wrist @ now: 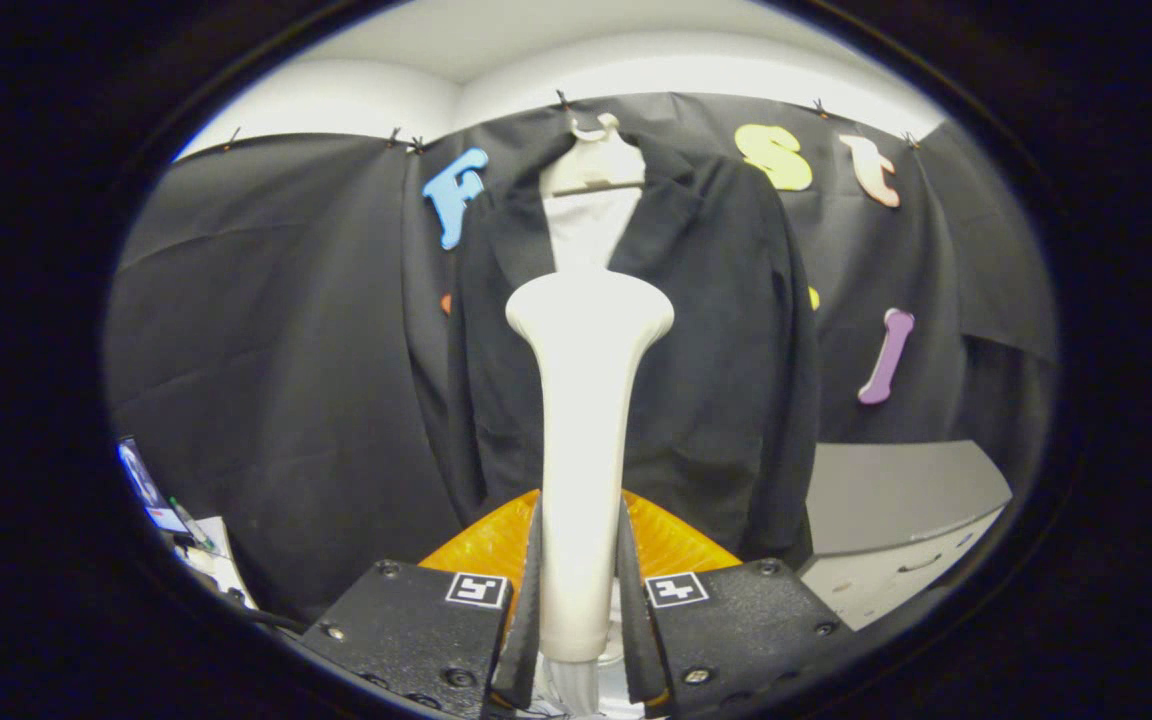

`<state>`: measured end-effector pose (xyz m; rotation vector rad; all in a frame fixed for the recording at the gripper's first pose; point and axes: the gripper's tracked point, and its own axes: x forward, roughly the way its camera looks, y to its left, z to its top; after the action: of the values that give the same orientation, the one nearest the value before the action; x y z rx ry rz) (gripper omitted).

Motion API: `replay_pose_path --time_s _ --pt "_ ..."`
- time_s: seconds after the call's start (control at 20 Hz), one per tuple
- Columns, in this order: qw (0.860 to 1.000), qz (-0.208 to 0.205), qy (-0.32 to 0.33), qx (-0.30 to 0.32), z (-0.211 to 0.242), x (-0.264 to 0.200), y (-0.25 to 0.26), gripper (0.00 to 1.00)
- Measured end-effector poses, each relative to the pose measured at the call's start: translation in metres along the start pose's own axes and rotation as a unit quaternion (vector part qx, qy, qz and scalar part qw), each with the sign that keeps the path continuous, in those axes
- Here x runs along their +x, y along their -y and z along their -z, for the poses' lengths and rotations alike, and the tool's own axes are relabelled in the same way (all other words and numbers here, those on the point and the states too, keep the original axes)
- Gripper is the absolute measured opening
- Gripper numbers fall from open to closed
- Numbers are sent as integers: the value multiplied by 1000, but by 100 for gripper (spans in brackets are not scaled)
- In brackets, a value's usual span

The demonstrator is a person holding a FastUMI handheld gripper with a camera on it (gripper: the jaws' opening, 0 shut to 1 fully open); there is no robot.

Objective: Iron the clothes twice with a garment steamer, once on the left side and once on the right side.

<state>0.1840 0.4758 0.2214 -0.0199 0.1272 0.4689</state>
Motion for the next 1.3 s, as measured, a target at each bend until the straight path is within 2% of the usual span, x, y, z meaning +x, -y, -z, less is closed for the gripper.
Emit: replay_pose_path --time_s 0.3,0.6,0.95,1.3 --pt "998 -28 45 -37 -66 20 -71 37" --pt "995 -32 63 -77 -101 61 -116 37" --pt "994 -2 47 -101 -92 110 -111 37" --pt "995 -2 19 -98 -62 120 -98 37"
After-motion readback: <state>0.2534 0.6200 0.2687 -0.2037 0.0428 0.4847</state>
